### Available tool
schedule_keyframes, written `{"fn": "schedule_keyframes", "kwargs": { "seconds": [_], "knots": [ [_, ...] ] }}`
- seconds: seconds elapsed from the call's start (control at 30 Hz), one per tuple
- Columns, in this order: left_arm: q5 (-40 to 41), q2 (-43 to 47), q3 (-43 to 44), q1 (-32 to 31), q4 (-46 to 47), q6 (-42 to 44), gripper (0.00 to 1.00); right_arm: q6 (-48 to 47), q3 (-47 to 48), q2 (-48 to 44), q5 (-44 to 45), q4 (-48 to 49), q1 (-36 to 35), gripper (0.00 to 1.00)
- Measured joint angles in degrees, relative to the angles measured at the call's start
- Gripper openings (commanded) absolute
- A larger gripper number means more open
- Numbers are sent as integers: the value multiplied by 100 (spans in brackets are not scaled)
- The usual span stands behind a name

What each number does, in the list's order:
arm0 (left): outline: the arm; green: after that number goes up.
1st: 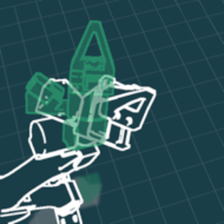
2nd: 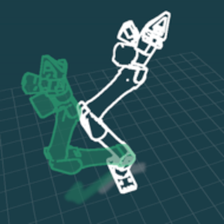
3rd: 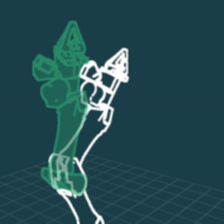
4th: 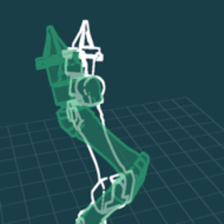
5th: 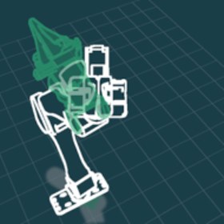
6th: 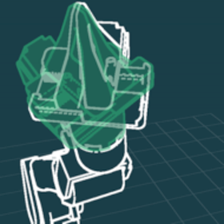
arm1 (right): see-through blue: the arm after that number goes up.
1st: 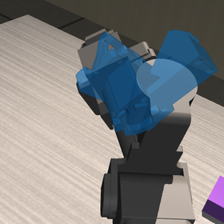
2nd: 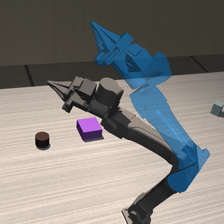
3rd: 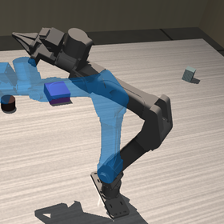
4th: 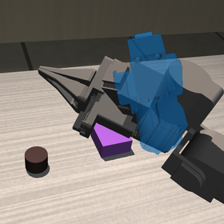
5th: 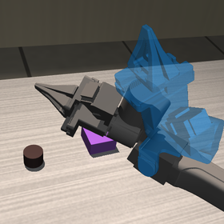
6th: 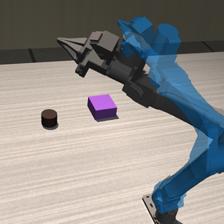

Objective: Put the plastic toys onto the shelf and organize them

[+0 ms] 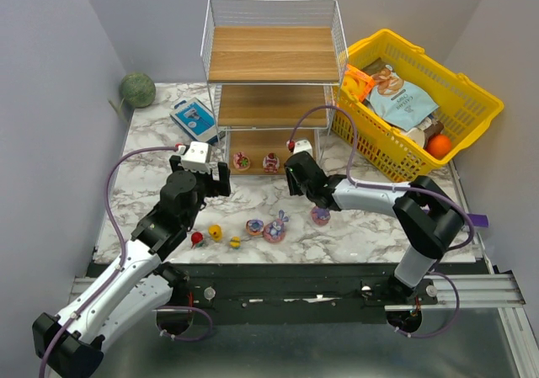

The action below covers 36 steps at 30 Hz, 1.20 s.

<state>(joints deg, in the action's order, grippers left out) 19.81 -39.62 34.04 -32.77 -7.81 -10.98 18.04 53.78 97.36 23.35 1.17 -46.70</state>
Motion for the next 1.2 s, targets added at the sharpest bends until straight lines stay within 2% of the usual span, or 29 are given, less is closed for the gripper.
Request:
{"fn": "schedule_keyframes", "kwargs": {
  "seconds": [0.83,1.2],
  "knots": [
    [-55,70,0,15,-4,-70,96,-94,136,282,704,728,341,20],
    [-120,-2,-4,15,-7,-111,96,-168,146,514,691,1132,483,23]
  ]
}}
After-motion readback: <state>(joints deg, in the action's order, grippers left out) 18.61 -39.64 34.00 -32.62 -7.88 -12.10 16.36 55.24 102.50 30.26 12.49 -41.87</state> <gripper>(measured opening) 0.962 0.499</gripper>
